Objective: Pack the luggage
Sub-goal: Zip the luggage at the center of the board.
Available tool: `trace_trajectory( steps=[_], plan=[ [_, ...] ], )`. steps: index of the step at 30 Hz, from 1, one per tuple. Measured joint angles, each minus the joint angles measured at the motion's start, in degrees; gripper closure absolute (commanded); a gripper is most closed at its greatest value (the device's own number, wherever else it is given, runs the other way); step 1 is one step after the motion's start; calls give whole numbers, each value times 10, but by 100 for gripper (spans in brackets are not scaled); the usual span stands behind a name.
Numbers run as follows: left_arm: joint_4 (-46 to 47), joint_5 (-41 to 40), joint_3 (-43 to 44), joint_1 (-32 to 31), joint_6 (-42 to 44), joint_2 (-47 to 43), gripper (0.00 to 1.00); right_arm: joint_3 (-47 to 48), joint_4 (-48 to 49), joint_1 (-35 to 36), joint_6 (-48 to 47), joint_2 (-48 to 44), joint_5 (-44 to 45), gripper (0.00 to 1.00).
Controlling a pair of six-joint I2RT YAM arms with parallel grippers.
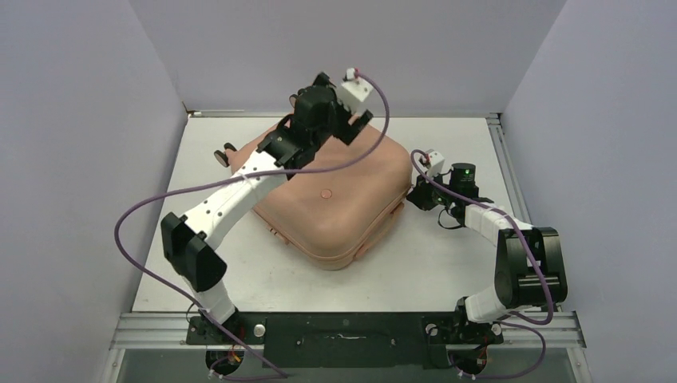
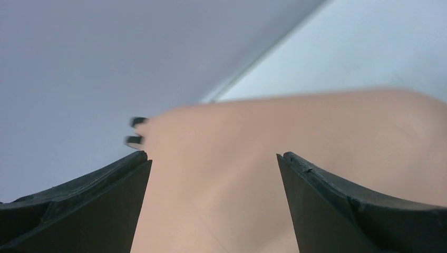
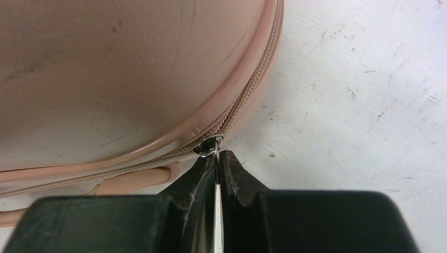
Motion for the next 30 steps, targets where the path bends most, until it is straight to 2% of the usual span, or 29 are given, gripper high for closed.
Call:
trace_trajectory(
  steps=[3, 8, 12, 14, 18, 23, 25, 30],
  plan=[
    [72, -63, 86, 41, -5, 72, 4, 0, 0, 0, 8, 0, -2, 95],
    [199, -139, 229, 38, 44, 238, 4, -1, 2, -1, 11, 0, -4, 95],
    [236, -169, 412, 33, 104, 427, 4, -6, 10, -3, 12, 0, -9, 95],
    [241, -174, 475, 33, 130, 501, 4, -10, 17, -4, 12, 0, -10, 95],
    [249, -161, 468, 33, 178, 553, 4, -19, 32, -5, 21, -2, -10, 95],
    [252, -85, 400, 36, 198, 503, 1, -37, 60, -5, 36, -9, -1, 95],
    [233, -39, 398, 38, 202, 497, 7, -42, 68, -5, 39, -14, 11, 95],
    [189, 69, 398, 47, 210, 482, 13, -44, 77, -4, 44, -14, 26, 95]
  ],
)
